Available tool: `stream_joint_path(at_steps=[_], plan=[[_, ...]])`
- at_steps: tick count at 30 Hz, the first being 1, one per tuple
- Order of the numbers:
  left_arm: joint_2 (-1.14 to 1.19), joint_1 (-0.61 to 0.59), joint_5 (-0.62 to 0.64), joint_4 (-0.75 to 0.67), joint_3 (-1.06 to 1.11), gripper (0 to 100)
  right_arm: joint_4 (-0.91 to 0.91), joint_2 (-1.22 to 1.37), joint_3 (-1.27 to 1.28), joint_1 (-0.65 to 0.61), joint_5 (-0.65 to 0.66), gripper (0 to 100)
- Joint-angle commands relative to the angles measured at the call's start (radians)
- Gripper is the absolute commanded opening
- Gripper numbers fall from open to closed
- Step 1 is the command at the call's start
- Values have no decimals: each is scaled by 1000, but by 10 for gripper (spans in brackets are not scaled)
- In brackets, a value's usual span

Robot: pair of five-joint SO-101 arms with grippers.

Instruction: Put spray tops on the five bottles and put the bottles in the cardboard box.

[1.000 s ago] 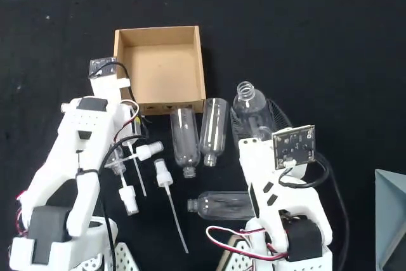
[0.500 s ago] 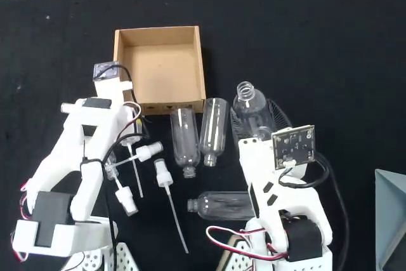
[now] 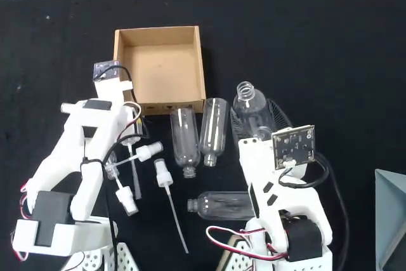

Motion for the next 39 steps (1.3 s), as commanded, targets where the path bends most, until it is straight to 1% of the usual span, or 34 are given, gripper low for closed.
stream_joint_path(at_steps=[1, 8, 12, 14, 33, 39], plan=[[-8, -4, 6, -11, 7, 148, -26, -90, 4, 23, 9, 26], [-8, -5, 6, -9, 18, 141, -25, -90, 4, 23, 9, 26], [-8, -5, 5, -17, 18, 63, -25, -91, 4, 23, 9, 26], [-8, -5, 2, -17, 18, 51, -25, -91, 4, 23, 9, 26], [-23, -15, 5, -8, 7, 46, -26, -91, 4, 23, 9, 26], [-158, -15, 6, 23, 41, 46, -28, -91, 4, 23, 9, 26]])
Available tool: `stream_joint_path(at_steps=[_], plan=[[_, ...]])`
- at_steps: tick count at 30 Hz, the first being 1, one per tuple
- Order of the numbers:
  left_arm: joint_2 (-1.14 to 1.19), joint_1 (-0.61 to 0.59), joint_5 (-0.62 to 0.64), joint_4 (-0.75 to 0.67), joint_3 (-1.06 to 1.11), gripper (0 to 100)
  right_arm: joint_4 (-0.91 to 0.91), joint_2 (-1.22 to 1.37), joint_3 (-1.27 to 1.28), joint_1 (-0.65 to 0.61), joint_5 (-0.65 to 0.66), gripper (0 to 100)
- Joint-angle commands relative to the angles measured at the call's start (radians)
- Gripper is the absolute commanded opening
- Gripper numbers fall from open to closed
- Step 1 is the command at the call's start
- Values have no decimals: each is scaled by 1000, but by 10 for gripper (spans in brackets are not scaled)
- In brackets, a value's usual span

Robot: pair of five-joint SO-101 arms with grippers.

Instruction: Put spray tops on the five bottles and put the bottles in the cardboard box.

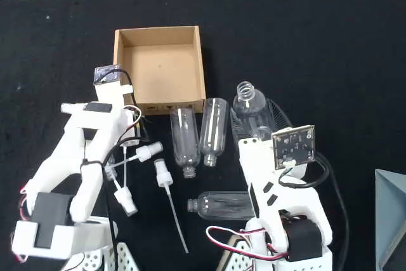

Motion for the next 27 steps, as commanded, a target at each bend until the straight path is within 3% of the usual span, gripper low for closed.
stream_joint_path(at_steps=[1, 27], plan=[[-169, -15, 6, 23, 21, 46, -28, -91, 4, 23, 9, 26], [-503, -15, 40, 23, 64, 29, -31, -91, 15, 23, 0, 25]])
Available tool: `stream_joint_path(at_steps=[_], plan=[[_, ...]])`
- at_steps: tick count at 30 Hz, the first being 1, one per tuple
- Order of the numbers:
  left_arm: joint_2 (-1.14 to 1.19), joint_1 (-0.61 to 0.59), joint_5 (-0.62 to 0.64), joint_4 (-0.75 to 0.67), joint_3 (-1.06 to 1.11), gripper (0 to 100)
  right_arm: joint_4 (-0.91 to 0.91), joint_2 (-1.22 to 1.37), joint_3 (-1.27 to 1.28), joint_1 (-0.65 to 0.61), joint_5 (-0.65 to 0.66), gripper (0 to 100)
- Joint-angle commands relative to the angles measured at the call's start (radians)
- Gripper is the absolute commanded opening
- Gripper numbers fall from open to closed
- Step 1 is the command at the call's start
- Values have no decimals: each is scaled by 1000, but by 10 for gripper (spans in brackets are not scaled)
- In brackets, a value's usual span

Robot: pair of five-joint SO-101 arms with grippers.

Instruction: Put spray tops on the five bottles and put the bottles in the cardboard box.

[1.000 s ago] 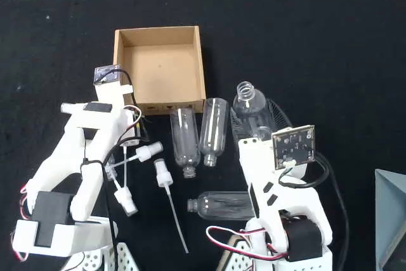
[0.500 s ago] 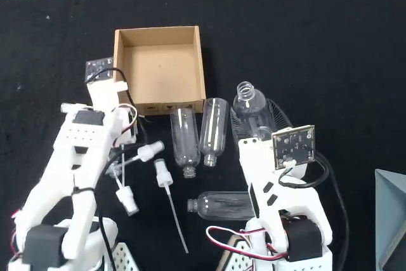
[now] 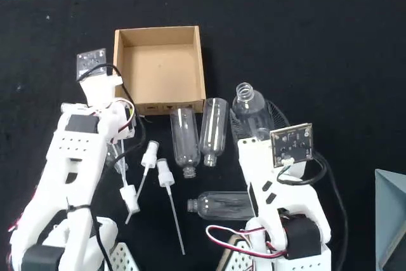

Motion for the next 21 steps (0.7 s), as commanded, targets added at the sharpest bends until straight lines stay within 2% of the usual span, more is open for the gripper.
stream_joint_path(at_steps=[1, 21], plan=[[-112, -13, 15, 6, -16, 29, -31, -91, -7, 23, 2, 25], [-259, -5, 26, 3, -122, 29, -32, -91, -5, 23, 2, 25]])
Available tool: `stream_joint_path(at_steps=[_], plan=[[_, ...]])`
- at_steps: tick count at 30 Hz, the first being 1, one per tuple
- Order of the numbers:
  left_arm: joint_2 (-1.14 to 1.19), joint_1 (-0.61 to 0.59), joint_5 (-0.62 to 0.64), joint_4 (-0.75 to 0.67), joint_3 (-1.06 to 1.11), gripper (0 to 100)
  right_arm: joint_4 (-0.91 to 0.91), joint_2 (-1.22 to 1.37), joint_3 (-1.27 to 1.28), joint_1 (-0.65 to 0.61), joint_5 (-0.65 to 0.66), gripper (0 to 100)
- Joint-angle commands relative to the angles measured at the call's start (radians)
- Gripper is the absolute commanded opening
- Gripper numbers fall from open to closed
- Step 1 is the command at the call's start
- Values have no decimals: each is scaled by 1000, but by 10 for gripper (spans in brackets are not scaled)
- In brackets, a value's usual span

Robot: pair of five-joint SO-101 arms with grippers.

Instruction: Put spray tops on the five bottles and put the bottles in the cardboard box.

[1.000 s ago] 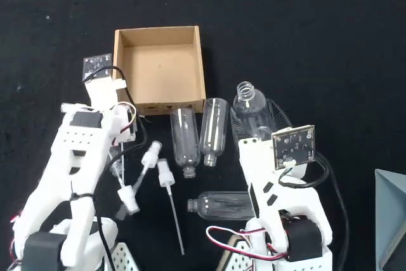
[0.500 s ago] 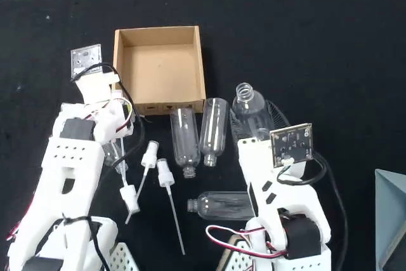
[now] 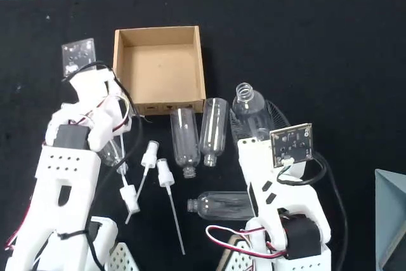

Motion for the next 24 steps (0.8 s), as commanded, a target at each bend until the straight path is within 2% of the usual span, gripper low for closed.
stream_joint_path(at_steps=[1, 6, 17, 21, 24], plan=[[-71, -5, 35, 3, -104, 29, -32, -91, -5, 23, 2, 25], [-106, -2, 110, 3, -150, 29, -48, -91, 5, 21, 2, 25], [-140, -2, 114, 2, -248, 28, -94, -91, 41, 2, 2, 25], [-172, -2, 115, 2, -239, 28, -94, -91, 42, 0, 2, 25], [-218, -2, 178, 0, -200, 28, -95, -91, 50, -32, 5, 25]])
